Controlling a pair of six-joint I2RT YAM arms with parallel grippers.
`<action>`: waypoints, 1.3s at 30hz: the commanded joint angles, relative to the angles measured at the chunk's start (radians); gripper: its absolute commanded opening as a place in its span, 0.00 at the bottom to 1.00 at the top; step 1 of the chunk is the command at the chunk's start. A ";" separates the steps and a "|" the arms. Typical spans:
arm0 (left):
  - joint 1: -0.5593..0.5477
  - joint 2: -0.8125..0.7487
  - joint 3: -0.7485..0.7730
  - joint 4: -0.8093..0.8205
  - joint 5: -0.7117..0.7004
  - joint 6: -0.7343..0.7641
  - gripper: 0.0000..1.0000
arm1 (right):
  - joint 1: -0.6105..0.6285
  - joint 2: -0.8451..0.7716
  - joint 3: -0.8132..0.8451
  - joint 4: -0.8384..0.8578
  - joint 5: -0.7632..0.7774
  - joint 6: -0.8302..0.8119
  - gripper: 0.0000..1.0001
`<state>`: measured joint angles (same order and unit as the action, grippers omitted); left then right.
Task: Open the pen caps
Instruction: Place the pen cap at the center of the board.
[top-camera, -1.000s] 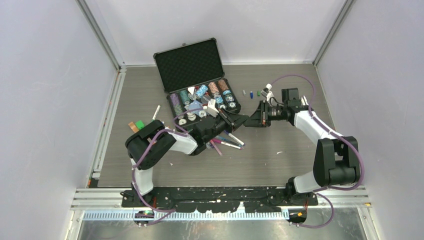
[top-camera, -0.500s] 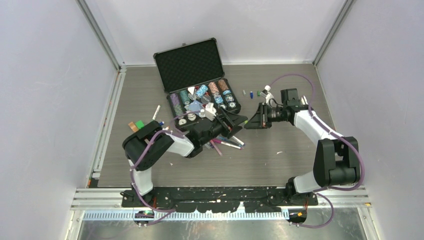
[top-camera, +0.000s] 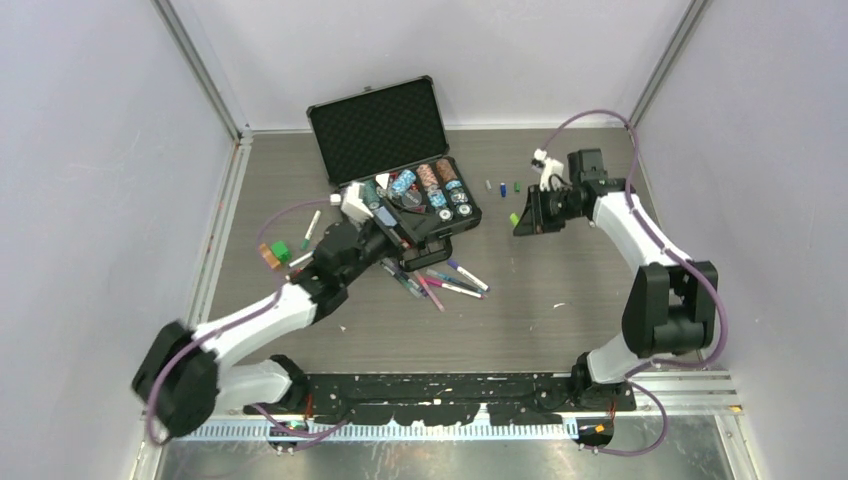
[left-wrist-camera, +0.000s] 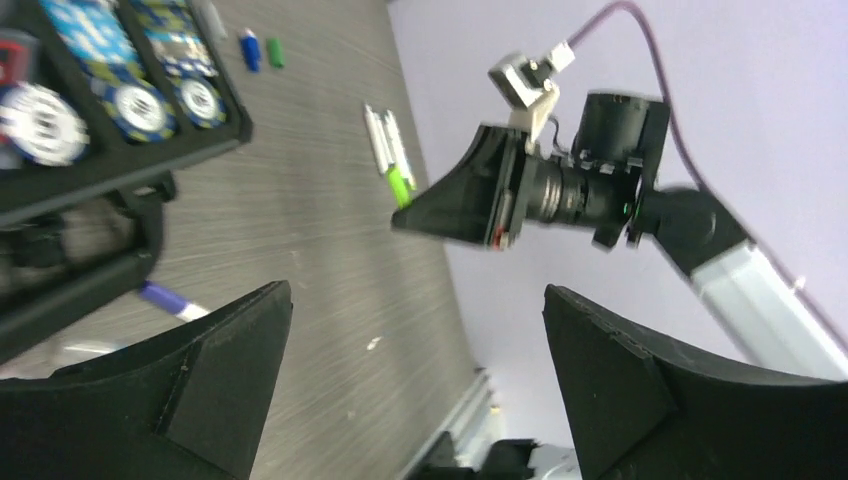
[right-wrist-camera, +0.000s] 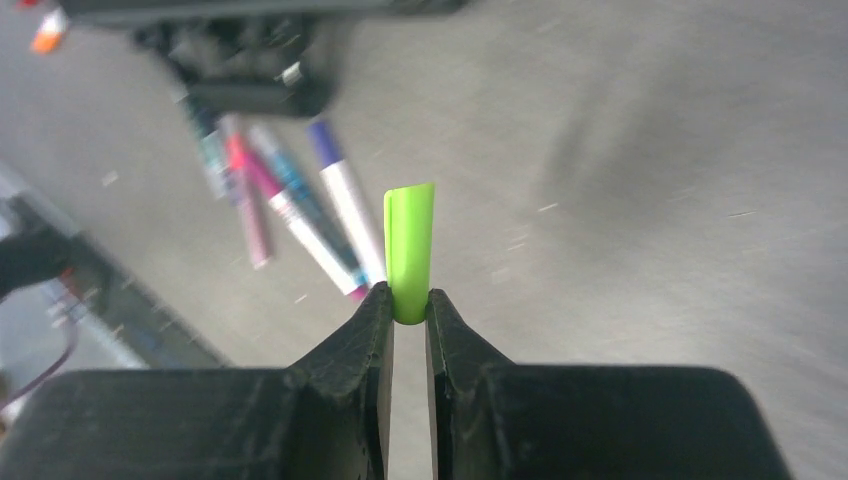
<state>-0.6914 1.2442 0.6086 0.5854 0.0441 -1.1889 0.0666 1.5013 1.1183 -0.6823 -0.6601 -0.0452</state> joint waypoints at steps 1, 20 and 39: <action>0.003 -0.285 0.007 -0.466 -0.167 0.310 1.00 | -0.039 0.137 0.181 -0.020 0.339 -0.133 0.00; 0.007 -1.015 -0.104 -1.020 -0.368 0.428 1.00 | -0.044 0.763 0.865 -0.160 0.567 -0.074 0.04; 0.007 -0.952 -0.135 -0.955 -0.324 0.384 1.00 | -0.029 0.895 0.971 -0.179 0.516 -0.044 0.22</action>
<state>-0.6868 0.2737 0.4801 -0.4225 -0.2977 -0.7883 0.0311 2.3817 2.0407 -0.8482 -0.1165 -0.1093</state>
